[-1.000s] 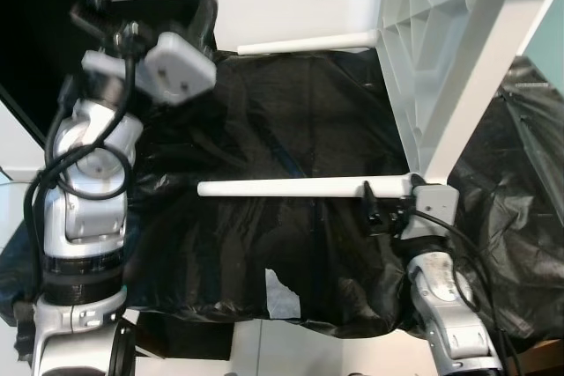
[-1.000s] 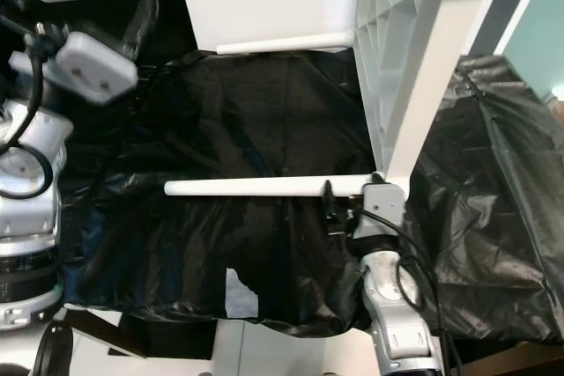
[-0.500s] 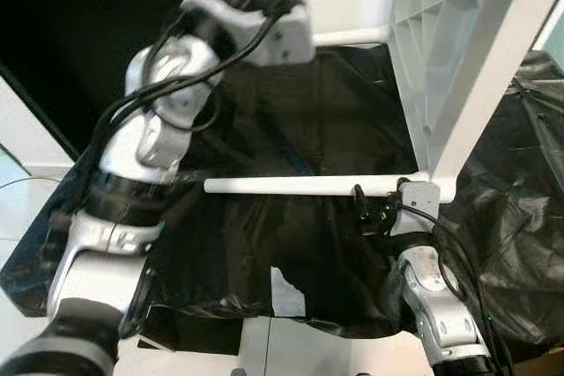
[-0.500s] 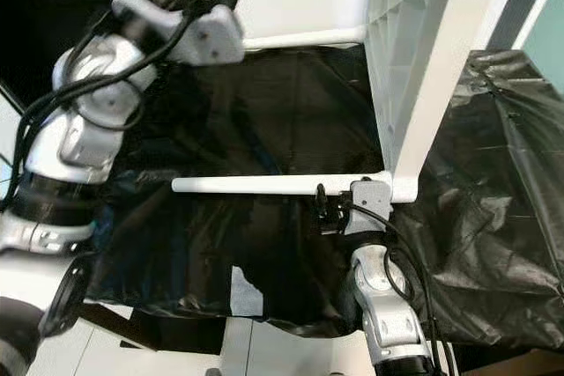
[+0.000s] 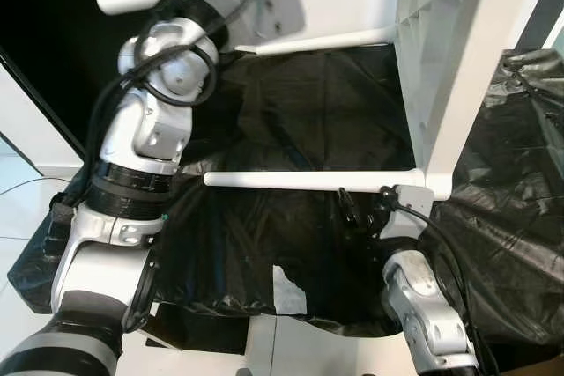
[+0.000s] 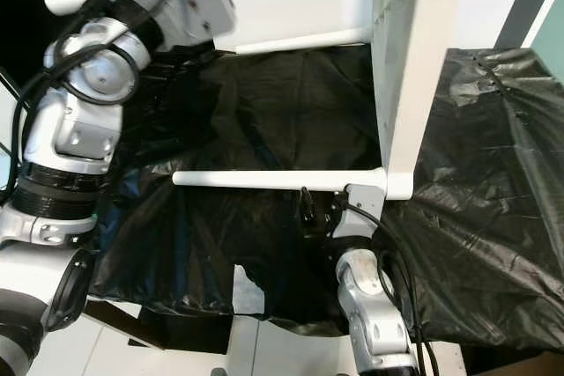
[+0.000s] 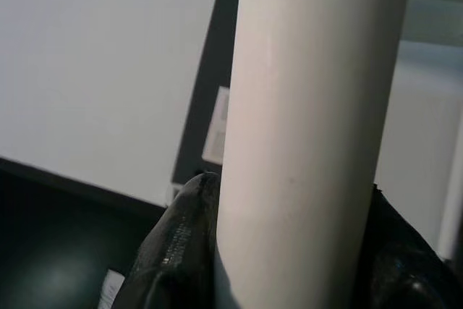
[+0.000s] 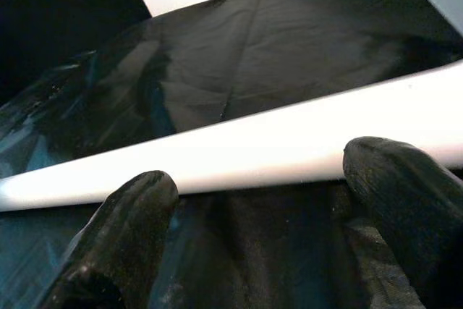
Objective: Building children table
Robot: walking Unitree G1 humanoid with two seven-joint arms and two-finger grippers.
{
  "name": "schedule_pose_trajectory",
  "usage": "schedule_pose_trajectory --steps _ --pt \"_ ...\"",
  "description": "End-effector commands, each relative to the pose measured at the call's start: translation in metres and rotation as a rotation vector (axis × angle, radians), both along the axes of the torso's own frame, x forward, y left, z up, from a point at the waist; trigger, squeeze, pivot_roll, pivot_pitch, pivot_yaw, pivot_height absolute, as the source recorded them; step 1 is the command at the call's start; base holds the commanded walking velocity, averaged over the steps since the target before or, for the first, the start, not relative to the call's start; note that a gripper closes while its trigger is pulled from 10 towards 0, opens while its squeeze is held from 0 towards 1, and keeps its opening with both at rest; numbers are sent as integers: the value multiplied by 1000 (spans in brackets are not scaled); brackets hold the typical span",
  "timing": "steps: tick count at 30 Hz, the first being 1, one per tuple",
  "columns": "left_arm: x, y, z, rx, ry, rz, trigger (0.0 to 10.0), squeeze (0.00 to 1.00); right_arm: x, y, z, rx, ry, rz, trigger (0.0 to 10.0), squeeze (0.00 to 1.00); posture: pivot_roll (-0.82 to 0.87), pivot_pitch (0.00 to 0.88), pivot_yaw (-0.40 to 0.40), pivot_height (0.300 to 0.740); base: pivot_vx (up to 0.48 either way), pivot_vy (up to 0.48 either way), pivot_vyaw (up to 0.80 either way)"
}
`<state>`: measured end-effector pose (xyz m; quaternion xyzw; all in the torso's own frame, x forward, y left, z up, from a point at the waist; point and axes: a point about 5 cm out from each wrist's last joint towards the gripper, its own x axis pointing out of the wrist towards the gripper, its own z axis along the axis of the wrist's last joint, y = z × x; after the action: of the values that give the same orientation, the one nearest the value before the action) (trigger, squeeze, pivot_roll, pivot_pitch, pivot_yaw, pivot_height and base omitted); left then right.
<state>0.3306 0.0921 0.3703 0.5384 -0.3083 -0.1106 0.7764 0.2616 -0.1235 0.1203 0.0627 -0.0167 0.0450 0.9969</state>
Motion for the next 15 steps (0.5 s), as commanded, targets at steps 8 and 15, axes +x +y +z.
schedule_pose_trajectory --steps 8,15 --pt "-2 50 -30 -668 544 -177 10000 0 -8 2 5 97 12 64 10000 0 42 44 46 740 0 0 0" --pt "-14 71 -39 -776 606 -140 10000 0 -3 5 7 237 19 112 10000 0 51 52 21 740 0 0 0"
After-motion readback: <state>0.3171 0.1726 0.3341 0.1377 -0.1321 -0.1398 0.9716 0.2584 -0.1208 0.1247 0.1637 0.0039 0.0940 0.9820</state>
